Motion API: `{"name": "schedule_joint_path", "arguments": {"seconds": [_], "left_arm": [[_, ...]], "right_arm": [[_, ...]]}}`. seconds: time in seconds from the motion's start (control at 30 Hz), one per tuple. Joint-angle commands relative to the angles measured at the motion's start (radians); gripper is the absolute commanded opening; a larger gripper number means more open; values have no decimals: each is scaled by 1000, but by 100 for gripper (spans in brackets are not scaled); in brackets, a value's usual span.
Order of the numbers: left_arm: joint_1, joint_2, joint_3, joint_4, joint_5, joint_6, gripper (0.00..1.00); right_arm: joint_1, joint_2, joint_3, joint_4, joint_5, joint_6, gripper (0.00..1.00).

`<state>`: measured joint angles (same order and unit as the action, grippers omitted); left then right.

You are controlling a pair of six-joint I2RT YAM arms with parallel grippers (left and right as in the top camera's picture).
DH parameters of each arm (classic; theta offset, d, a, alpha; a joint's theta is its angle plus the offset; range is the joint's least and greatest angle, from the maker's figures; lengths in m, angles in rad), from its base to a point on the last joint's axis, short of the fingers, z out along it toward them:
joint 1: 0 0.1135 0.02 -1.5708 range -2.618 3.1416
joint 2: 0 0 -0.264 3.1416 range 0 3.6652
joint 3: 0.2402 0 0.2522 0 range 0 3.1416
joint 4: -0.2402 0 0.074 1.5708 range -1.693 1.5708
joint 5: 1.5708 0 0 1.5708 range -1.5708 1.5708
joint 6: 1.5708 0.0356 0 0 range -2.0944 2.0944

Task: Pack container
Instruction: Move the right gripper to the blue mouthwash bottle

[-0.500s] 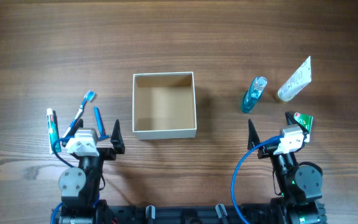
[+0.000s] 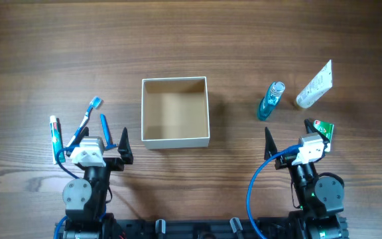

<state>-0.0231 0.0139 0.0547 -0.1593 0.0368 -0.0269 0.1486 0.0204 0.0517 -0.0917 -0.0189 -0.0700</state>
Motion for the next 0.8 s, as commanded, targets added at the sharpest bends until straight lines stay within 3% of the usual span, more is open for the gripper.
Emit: {"name": "schedule_joint_path", "arguments": {"seconds": [0.0, 0.63, 0.77], "left_arm": [[10, -11, -12, 6, 23, 20, 100], [10, -11, -12, 6, 27, 18, 100], [10, -7, 12, 1, 24, -168, 100]], "right_arm": [[-5, 0, -6, 3, -9, -8, 100], [-5, 0, -6, 16, -31, 0, 100], [-5, 6, 21, -7, -58, 257, 100]]}}
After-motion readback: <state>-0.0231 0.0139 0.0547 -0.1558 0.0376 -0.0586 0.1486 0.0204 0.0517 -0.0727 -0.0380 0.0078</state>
